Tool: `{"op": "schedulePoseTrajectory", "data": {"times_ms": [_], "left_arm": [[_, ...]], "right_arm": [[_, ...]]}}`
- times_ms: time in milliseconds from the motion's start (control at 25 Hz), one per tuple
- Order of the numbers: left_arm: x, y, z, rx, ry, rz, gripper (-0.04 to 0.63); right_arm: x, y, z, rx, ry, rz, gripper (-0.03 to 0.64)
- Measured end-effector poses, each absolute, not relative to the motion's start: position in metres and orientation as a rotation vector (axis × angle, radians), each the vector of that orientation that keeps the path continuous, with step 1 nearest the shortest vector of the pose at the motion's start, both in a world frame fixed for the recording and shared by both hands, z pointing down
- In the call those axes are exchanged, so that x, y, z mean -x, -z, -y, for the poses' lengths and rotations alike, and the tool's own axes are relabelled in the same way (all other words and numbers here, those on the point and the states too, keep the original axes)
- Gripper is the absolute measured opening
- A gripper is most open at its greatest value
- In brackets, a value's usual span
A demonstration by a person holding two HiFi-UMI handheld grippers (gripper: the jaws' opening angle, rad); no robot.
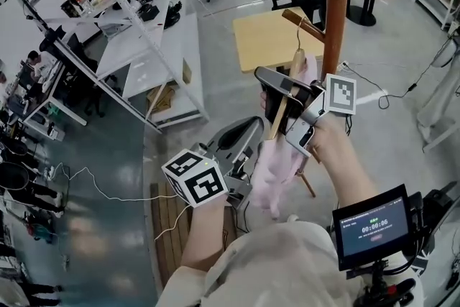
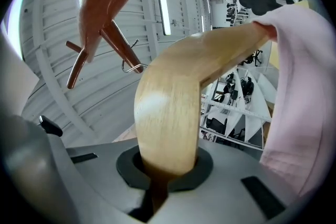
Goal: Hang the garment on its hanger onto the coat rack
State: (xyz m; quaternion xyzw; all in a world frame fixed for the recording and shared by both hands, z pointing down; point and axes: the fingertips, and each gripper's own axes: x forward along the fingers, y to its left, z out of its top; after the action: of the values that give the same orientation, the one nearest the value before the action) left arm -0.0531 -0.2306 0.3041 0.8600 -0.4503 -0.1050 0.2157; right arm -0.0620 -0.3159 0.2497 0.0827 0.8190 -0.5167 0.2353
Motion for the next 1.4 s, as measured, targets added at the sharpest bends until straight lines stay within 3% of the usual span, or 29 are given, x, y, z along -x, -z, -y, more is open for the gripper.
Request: {"op": "schedulePoseTrajectory", "data": {"times_ms": [1120,1280,1400], "left_arm": [[0.025,-0.335,0.244,-2.389,0.247,1.068,0.006],[0.015,-0.339,0.245,-2.395,0.234,1.035,0.006],[0.008,-0.337,0.243,-2.403,0.227,1.012,0.006]], "right_arm": [[0.004,-0.286,0.32,-0.013,1.259,-2.287,0.02],[-0.013,-0.296,0.317,0.03,1.248,-2.282,0.077],[-0.025,-0.295,0.308,0.039,1.229,-2.31,0.077]]}}
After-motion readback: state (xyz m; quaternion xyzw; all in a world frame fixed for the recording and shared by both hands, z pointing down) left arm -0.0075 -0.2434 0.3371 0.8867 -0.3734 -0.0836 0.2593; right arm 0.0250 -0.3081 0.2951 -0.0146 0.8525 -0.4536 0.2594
